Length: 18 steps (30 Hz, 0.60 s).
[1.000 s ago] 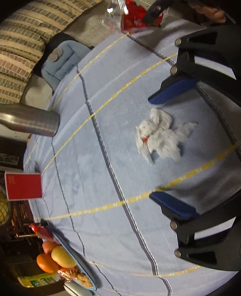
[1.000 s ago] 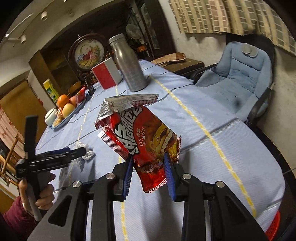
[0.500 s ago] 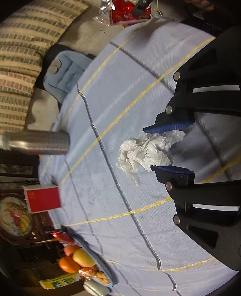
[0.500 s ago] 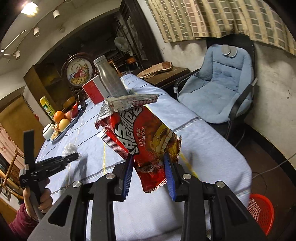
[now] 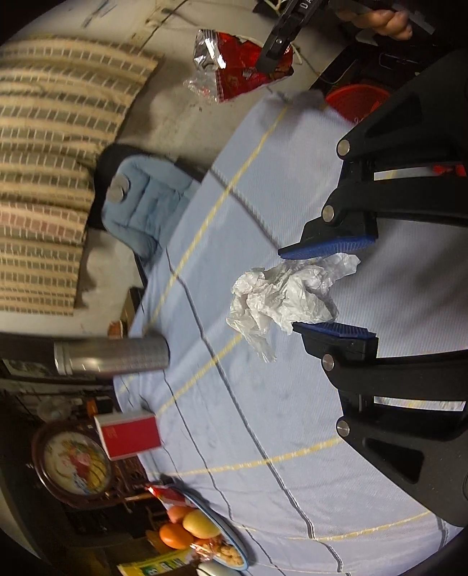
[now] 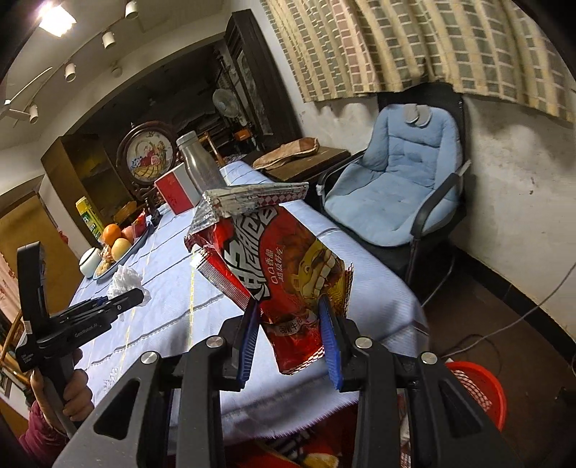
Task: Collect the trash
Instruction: 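Carry the snack bag and tissue to the red basket and release both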
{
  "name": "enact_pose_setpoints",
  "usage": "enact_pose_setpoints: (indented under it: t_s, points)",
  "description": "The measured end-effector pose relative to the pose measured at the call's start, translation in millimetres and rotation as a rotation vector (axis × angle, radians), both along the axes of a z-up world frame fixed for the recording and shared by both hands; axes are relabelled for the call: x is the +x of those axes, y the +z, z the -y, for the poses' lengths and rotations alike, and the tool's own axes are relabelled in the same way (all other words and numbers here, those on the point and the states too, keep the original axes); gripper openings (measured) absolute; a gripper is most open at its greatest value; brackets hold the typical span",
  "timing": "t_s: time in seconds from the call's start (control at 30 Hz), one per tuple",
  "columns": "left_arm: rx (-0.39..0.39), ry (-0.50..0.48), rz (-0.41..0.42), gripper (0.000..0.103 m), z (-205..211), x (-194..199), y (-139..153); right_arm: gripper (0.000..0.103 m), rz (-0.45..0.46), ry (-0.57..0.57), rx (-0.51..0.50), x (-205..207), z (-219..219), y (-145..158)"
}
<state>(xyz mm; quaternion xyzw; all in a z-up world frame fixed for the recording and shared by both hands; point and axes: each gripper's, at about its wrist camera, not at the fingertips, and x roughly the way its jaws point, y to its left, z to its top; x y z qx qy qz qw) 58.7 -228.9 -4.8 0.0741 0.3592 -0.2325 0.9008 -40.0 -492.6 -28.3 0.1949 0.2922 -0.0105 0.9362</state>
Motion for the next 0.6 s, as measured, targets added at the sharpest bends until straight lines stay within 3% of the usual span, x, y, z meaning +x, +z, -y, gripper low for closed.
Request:
enact_pose_setpoints:
  t_s: [0.6]
  points:
    - [0.017,-0.221,0.06,0.033,89.5,-94.5,-0.8,0.034,0.043,-0.161,0.026,-112.7,59.5,-17.6]
